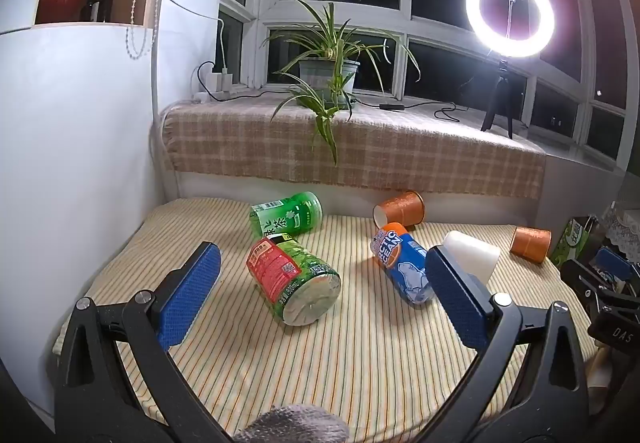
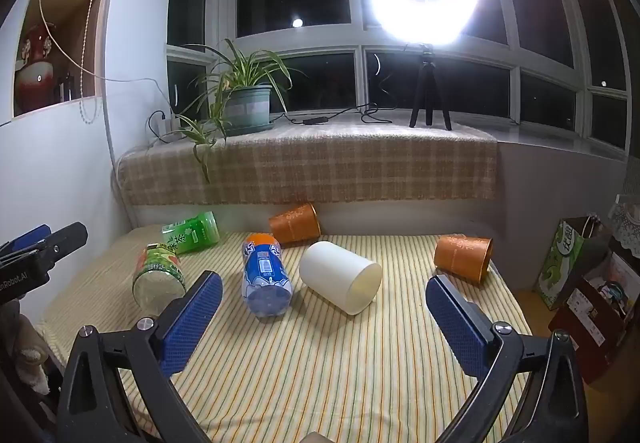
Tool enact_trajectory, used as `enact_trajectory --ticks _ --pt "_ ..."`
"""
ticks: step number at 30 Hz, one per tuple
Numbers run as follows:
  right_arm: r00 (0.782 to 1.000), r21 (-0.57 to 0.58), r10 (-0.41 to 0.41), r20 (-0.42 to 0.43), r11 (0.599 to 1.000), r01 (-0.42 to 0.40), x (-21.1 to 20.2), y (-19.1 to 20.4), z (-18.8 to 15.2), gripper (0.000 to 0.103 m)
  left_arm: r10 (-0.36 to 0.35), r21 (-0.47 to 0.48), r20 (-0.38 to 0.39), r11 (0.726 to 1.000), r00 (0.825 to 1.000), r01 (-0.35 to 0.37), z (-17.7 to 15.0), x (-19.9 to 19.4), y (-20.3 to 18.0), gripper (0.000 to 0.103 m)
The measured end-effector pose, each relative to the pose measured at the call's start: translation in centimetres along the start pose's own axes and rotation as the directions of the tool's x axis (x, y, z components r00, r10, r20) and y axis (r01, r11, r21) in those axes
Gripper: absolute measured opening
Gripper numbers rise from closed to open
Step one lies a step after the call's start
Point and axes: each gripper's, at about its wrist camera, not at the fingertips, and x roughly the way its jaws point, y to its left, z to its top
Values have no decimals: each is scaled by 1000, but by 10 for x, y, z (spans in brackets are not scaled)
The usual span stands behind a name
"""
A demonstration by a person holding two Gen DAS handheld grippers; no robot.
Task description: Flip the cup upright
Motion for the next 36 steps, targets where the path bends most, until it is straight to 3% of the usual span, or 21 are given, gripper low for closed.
enact_trajectory --ticks 36 --pt "1000 2 1 -4 1000 -1 1 0 0 103 -3 -5 4 1000 1000 3 0 0 0 103"
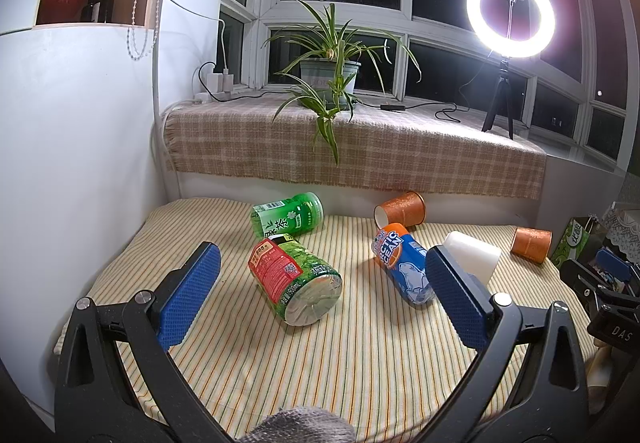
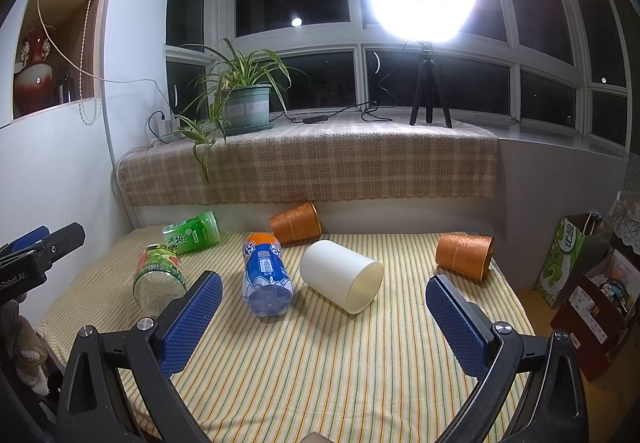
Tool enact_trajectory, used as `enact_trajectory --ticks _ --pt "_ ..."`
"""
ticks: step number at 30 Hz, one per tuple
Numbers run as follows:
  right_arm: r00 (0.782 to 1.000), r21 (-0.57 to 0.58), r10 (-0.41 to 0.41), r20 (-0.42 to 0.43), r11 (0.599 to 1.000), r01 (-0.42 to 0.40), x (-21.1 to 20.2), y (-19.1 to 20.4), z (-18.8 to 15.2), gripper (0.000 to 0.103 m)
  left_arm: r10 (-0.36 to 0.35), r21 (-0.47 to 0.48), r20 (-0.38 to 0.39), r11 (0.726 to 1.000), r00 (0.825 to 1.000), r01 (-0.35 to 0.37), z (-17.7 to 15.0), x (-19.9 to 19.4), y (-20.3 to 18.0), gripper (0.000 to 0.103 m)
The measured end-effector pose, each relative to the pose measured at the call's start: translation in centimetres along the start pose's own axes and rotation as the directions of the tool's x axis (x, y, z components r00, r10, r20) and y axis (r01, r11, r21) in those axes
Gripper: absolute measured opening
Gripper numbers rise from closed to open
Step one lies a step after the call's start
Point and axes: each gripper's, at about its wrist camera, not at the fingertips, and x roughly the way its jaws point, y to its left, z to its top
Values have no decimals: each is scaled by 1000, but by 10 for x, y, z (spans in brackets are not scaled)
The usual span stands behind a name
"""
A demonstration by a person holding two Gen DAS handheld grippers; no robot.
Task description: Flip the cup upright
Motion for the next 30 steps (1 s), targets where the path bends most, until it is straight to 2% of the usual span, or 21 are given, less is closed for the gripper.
enact_trajectory --ticks 30 --pt "1000 5 3 -9 1000 -3 2 -1 0 103 -1 1 -2 1000 1000 1 0 0 0 103"
